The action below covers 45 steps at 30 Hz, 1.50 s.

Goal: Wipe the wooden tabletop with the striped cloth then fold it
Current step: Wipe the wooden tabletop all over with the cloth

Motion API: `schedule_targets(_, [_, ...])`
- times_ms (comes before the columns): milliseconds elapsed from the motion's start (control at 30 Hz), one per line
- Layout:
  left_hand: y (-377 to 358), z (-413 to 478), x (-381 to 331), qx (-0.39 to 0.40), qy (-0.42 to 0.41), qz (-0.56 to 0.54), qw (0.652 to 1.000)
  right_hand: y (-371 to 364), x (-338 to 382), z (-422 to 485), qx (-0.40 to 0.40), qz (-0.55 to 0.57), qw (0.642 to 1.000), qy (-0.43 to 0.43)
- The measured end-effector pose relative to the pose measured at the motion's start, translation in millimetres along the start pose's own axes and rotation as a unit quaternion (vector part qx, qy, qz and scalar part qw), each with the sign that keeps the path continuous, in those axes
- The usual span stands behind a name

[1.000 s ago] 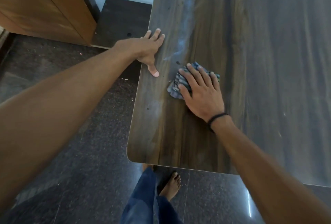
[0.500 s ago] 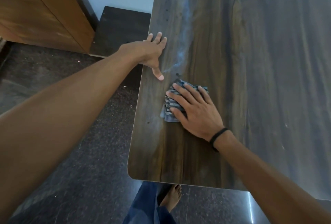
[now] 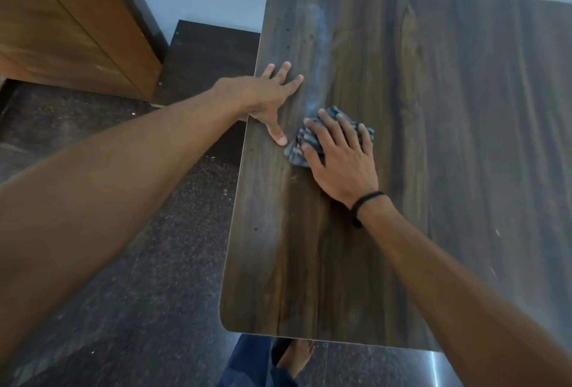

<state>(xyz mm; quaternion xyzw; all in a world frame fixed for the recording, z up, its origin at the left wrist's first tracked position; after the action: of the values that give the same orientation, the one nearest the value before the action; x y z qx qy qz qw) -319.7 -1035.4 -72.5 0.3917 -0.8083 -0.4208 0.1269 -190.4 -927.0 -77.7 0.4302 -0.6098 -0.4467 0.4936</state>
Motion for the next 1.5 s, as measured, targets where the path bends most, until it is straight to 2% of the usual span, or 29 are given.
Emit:
schedule_targets(100, [-0.7, 0.1, -0.3, -0.007, -0.002, 0.010, 1.000, 0.3, -7.9, -17.6, 0.012, -0.032, 0.997, 0.069])
schedule_targets(233, [7.4, 2.2, -0.4, -0.021, -0.005, 0.026, 0.999, 9.6, -19.0, 20.3, -0.004, -0.002, 0.999, -0.032])
schedule_targets(267, [8.6, 3.2, -2.0, -0.027, -0.007, 0.029, 0.999, 7.8, -13.5, 21.7, 0.000, 0.000, 0.999, -0.032])
schedule_targets(400, [9.0, 4.8, -0.8, -0.042, -0.018, 0.038, 0.998, 3.6, -6.8, 5.9, 0.011, -0.028, 0.998, 0.062])
schedule_targets(567, [9.5, 4.3, 3.9, -0.030, -0.031, 0.040, 0.998, 6.2, -12.7, 33.4, -0.008, -0.012, 1.000, -0.019])
schedule_targets(767, [-1.2, 6.6, 4.8, 0.016, -0.036, 0.058, 0.998, 6.8, -11.6, 31.7, 0.017, -0.011, 1.000, -0.015])
schedule_targets(833, [-1.2, 8.2, 3.1, 0.027, -0.034, 0.064, 0.997, 5.6, -7.6, 28.1, 0.031, -0.012, 0.999, 0.005])
schedule_targets(933, [-0.7, 10.0, 0.5, 0.030, -0.032, 0.061, 0.997, 7.6, -10.9, 21.3, 0.040, -0.046, 0.994, 0.092])
schedule_targets(967, [0.0, 10.0, 1.4, 0.028, -0.031, 0.058, 0.997, 10.3, -16.4, 30.1, 0.034, -0.051, 0.994, 0.091])
schedule_targets(1067, [0.2, 11.5, 3.4, 0.026, -0.031, 0.052, 0.998, 17.9, -27.0, 64.2, 0.008, -0.012, 1.000, -0.025])
schedule_targets(1100, [-0.4, 11.7, 2.6, 0.026, -0.032, 0.053, 0.998, 15.4, -20.1, 65.3, 0.013, -0.011, 0.999, -0.036])
schedule_targets(1233, [-2.3, 11.2, -0.7, 0.023, -0.040, 0.056, 0.997, 7.2, -2.9, 33.8, 0.040, -0.046, 0.994, 0.093])
schedule_targets(1267, [-1.4, 11.5, -1.0, 0.024, -0.042, 0.054, 0.997, 10.9, -12.5, 40.5, 0.030, -0.047, 0.995, 0.079])
schedule_targets(1367, [1.1, 11.5, 0.3, 0.036, -0.038, 0.047, 0.998, 22.8, -30.1, 79.1, -0.008, -0.006, 0.998, -0.061])
schedule_targets(1400, [3.3, 11.6, 2.2, 0.037, -0.035, 0.045, 0.998, 20.6, -23.9, 82.2, -0.007, -0.006, 0.997, -0.075])
schedule_targets(1500, [21.5, 16.7, 17.1, 0.023, -0.019, 0.036, 0.999, 10.4, -5.9, 59.7, 0.018, -0.023, 0.999, 0.021])
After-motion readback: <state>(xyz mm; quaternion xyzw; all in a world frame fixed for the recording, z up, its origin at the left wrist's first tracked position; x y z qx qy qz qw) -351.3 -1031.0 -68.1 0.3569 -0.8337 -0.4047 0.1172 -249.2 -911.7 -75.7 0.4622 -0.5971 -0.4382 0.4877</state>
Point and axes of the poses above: each hand's wrist, its own z-axis towards the middle knuckle, its own y-axis out of the back of the hand, x = y × z, the point moved 9 cm from there along z, towards the middle knuckle, and after that the axes turned 6 degrees about -y, right-handed, at the moved point
